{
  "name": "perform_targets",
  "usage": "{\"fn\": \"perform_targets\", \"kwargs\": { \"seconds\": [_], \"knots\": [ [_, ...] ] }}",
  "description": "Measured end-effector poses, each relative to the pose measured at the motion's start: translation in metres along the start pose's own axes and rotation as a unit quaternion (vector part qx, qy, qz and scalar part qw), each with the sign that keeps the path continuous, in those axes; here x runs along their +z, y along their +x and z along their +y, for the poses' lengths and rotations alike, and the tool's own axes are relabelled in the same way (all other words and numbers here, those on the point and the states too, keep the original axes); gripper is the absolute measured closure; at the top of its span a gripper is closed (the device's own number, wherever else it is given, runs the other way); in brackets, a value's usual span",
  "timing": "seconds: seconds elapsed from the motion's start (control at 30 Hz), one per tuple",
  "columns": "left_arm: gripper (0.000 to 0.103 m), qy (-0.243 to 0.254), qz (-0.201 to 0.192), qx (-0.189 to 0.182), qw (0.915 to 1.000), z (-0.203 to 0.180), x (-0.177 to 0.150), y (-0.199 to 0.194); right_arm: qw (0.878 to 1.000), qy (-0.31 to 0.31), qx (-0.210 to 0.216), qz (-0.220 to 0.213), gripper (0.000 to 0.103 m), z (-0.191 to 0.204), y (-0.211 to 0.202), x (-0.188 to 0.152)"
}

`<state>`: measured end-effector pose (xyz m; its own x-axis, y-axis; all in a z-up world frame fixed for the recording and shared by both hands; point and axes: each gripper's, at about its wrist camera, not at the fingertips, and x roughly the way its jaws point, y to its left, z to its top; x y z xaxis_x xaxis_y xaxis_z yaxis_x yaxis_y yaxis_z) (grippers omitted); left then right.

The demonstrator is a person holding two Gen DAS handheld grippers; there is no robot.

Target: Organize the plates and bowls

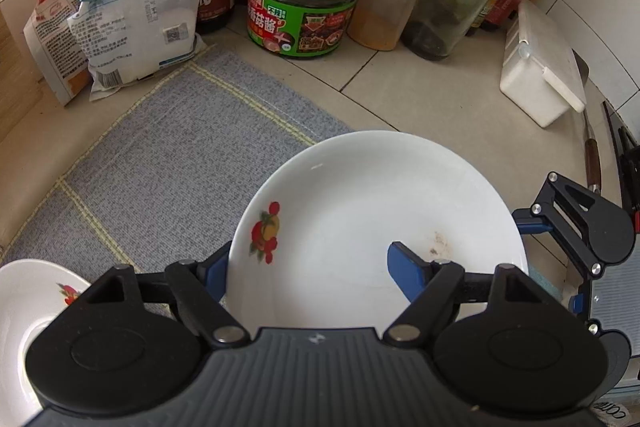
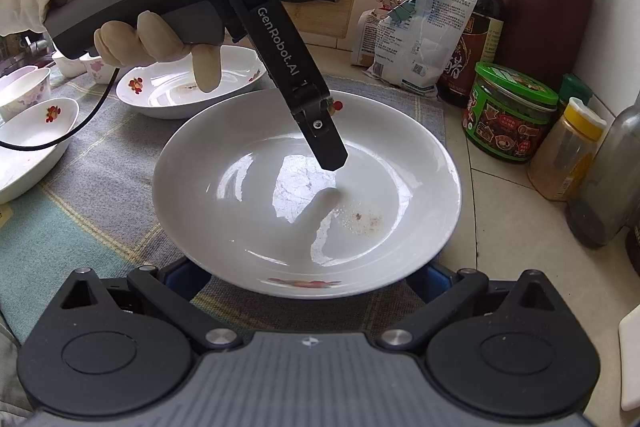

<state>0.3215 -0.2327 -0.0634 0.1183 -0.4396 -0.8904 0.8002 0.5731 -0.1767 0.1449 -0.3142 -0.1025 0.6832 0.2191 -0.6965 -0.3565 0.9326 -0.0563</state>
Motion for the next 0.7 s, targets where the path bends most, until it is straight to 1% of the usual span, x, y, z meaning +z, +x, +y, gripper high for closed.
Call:
{"fn": "perform_targets", "kwargs": {
  "seconds": [0.37,0.7],
  "knots": [
    [0.025,0.001,-0.003,-0.001,1.0,0.003,0.006,0.015,1.0,0.011,-0.006,0.012,0.0,-0.012,0.01,-0.003],
    [0.024,0.01,-0.006,0.004,0.9999,0.004,0.004,0.019,1.0,0.007,-0.015,0.017,0.0,-0.009,0.012,-0.003]
  ]
}}
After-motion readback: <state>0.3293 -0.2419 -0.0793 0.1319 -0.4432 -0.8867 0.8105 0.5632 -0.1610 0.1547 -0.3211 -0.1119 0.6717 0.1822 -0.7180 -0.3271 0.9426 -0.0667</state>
